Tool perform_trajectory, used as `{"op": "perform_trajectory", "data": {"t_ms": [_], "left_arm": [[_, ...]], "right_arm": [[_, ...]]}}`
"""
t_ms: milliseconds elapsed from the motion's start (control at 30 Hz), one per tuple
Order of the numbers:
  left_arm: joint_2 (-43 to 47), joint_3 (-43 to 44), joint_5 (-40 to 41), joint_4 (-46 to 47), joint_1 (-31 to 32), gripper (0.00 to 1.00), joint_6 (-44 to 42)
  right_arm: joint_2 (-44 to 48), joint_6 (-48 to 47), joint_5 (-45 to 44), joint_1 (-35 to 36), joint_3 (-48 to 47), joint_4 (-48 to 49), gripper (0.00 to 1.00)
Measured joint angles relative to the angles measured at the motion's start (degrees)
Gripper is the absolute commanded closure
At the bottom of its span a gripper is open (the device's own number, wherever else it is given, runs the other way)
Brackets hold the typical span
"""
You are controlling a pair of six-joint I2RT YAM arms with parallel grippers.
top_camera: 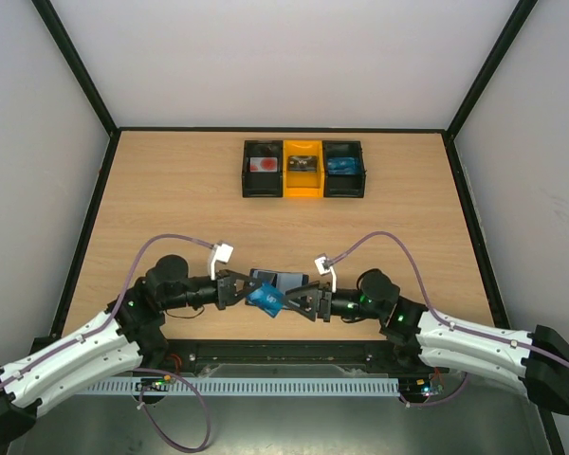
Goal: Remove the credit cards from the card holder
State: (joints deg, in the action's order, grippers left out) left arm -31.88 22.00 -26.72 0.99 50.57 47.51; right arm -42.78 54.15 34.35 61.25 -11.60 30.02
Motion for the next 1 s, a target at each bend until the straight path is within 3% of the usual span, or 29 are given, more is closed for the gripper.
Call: {"op": "perform_trajectory", "data": {"t_ms": [267,500,1000], "left_arm": [[2.05,-3.82,11.89,6.16,0.00,0.97,7.78],[0.72,-7.13,19.30,13.53,-0.02,0.97,14.49],[-6.10,-12.11,25.05,30.42,0.02,0.97,23.08]], "right_arm": [[1.42,6.71,-13.29,0.00,6.56,7.17,0.43],[-1.18,10.51,-19.02,0.00,7.56,14.64,0.45],[-19.85,19.52,-20.33,0.00,4.39,32.35,0.70]]}}
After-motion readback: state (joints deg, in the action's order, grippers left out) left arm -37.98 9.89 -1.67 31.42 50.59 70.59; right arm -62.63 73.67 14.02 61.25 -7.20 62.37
